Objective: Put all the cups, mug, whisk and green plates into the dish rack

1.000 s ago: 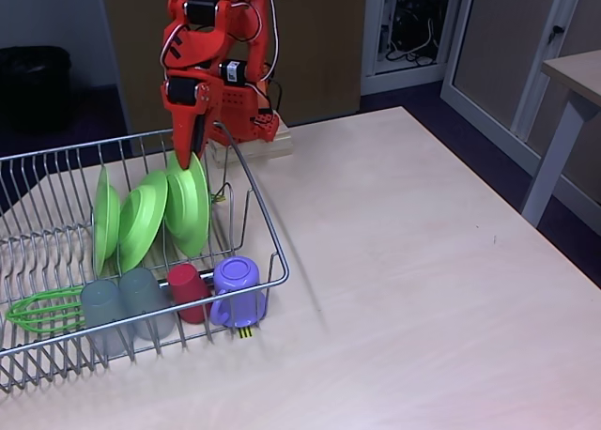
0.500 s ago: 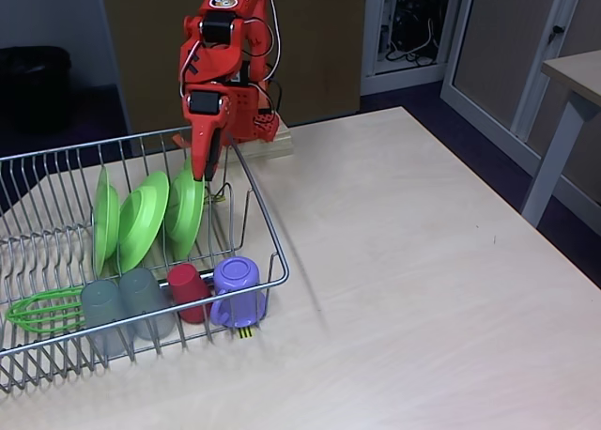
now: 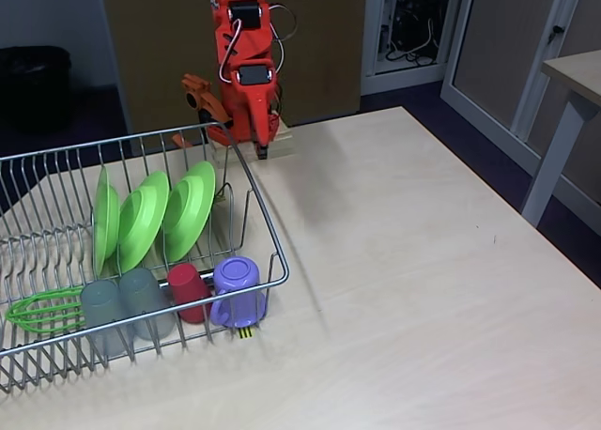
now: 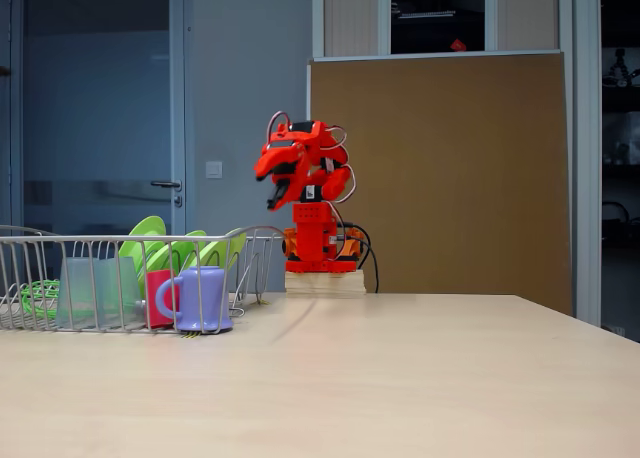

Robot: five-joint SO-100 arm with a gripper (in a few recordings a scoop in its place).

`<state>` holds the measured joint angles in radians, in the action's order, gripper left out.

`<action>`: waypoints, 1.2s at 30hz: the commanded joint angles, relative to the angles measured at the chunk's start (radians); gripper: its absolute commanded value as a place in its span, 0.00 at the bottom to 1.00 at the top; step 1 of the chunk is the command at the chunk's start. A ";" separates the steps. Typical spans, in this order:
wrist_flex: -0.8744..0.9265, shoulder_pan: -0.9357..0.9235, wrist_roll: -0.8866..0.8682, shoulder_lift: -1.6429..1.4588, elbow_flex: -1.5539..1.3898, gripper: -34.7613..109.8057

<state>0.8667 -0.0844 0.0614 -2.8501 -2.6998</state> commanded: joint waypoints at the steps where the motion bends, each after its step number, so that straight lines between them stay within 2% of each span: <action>1: 0.020 0.091 -0.040 -0.089 -0.054 0.39; 7: -0.002 0.267 -0.258 -0.103 -0.152 0.36; 11: -0.006 0.379 -0.511 -0.095 -0.181 0.29; 15: -0.031 0.426 -0.454 -0.051 -0.219 0.24; 22: -0.080 0.483 -0.551 0.058 -0.296 0.24; 29: -0.193 0.505 -0.130 0.210 -0.313 0.24; 36: -0.173 0.538 0.101 0.130 -0.388 0.24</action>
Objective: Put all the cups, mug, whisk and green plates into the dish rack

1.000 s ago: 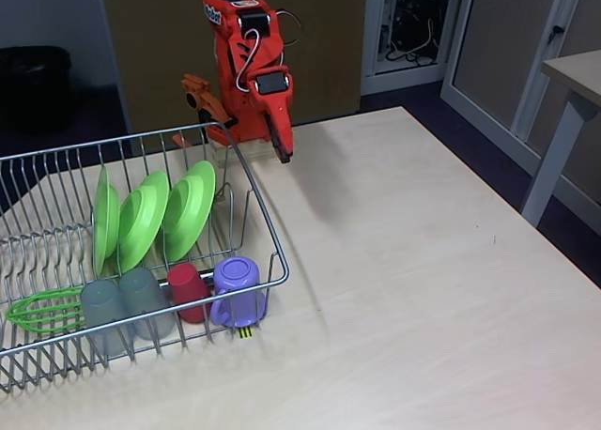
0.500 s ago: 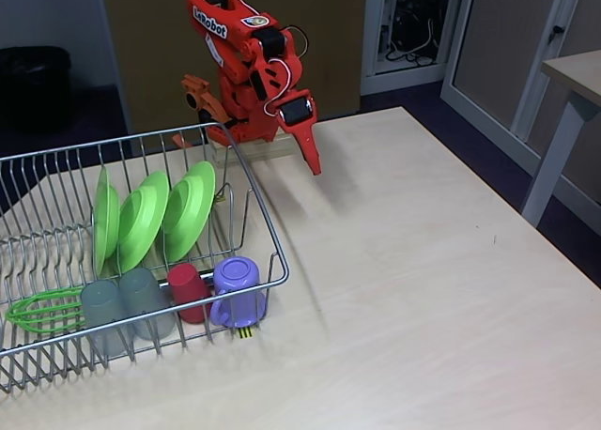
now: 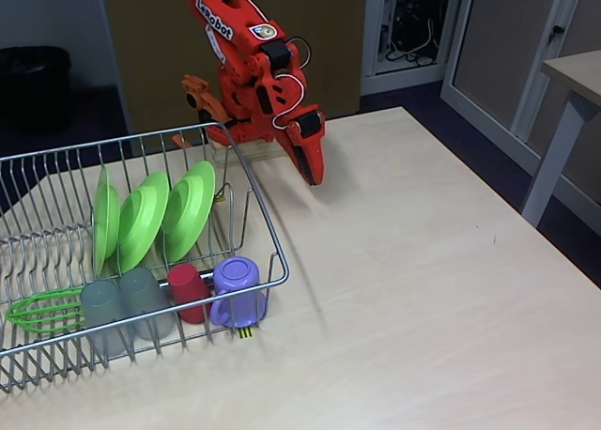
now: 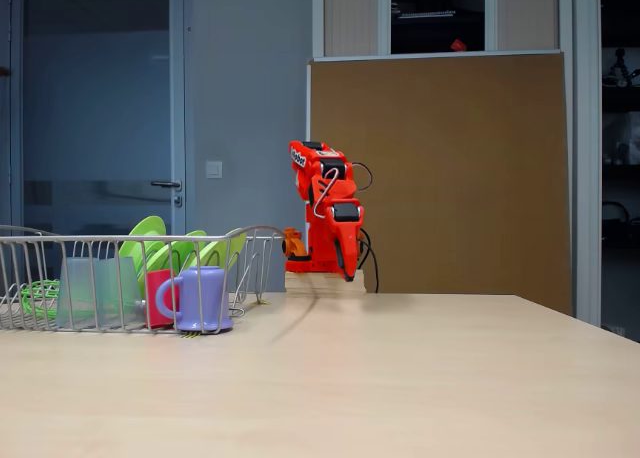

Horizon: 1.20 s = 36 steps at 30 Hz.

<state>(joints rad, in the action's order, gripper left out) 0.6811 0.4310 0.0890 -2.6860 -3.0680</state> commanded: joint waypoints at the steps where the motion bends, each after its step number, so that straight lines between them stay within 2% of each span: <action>1: 0.020 0.031 0.089 -0.046 -0.032 0.24; 7: 0.181 0.055 0.123 -0.215 -0.071 0.24; 11: 0.296 0.061 0.081 -0.288 -0.072 0.24; 15: 0.402 0.072 0.133 -0.367 -0.074 0.24; 24: 0.431 0.058 0.138 -0.460 -0.074 0.24; 28: 0.531 0.089 0.135 -0.637 -0.074 0.24; 36: 0.535 0.133 0.132 -0.647 -0.074 0.24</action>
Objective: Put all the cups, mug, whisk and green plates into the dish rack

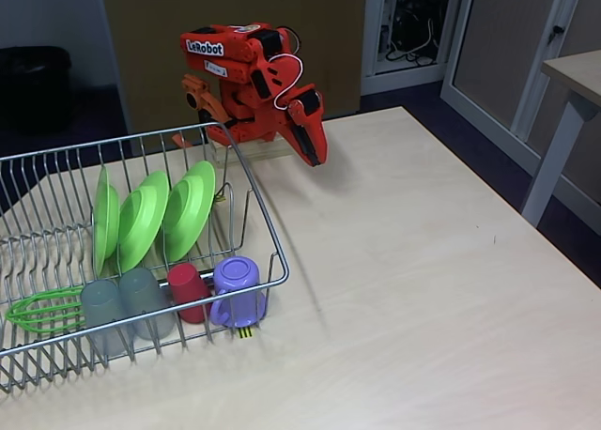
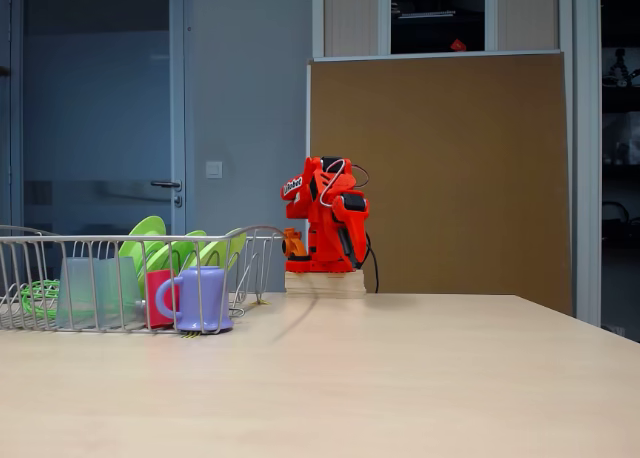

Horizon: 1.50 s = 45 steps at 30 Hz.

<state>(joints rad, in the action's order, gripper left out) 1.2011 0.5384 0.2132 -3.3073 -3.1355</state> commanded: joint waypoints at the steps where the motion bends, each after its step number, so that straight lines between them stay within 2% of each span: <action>1: 0.015 0.040 0.008 -0.028 -0.006 0.24; 8: 0.035 0.167 0.006 -0.064 -0.006 0.24; 45: 0.037 0.149 0.006 -0.069 -0.006 0.24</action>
